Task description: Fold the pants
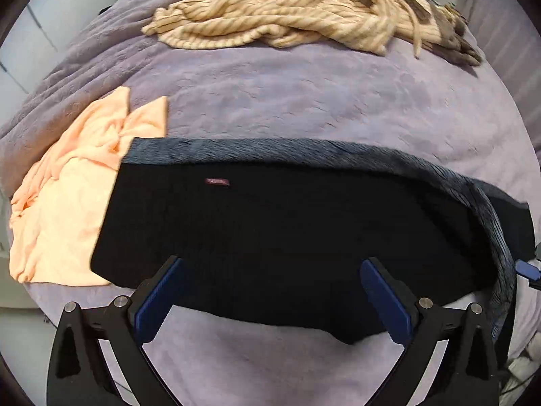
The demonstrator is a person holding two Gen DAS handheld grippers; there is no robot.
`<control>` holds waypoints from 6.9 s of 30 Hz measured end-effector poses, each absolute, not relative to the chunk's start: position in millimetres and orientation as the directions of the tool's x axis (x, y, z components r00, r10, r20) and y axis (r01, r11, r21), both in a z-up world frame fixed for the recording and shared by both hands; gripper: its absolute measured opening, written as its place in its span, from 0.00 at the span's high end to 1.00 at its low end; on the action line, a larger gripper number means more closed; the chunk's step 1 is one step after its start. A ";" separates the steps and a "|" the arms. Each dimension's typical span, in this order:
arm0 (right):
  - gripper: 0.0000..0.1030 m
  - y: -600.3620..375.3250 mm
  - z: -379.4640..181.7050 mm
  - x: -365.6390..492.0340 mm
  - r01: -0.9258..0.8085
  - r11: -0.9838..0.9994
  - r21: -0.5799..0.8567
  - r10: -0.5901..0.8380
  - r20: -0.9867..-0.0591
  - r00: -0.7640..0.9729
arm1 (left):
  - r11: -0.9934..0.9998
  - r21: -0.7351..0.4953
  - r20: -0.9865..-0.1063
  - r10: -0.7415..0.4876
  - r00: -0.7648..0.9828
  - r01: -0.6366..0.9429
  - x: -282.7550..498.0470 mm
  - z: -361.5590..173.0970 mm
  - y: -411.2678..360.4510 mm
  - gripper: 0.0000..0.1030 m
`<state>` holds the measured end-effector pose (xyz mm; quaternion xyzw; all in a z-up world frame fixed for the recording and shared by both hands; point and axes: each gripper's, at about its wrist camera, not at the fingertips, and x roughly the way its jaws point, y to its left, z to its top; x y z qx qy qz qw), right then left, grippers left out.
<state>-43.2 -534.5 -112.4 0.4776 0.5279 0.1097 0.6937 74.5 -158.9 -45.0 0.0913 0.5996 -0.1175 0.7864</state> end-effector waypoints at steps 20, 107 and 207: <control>0.28 -539.9 -187.3 -323.6 0.646 0.172 0.744 0.474 -0.638 0.608 | 0.680 -0.210 -0.964 -0.264 -0.032 0.703 -46.1 -100.1 -339.1 0.00; 0.93 -824.4 -167.4 -128.3 0.665 0.623 0.412 0.184 -0.903 0.388 | 0.916 0.043 -0.971 -0.056 0.231 0.400 81.7 -104.3 -403.5 0.00; 0.59 -413.1 -187.3 -57.4 0.483 0.508 0.713 0.691 -0.673 0.266 | 0.973 0.095 -0.956 0.030 0.293 0.209 140.2 -158.1 -40.8 0.00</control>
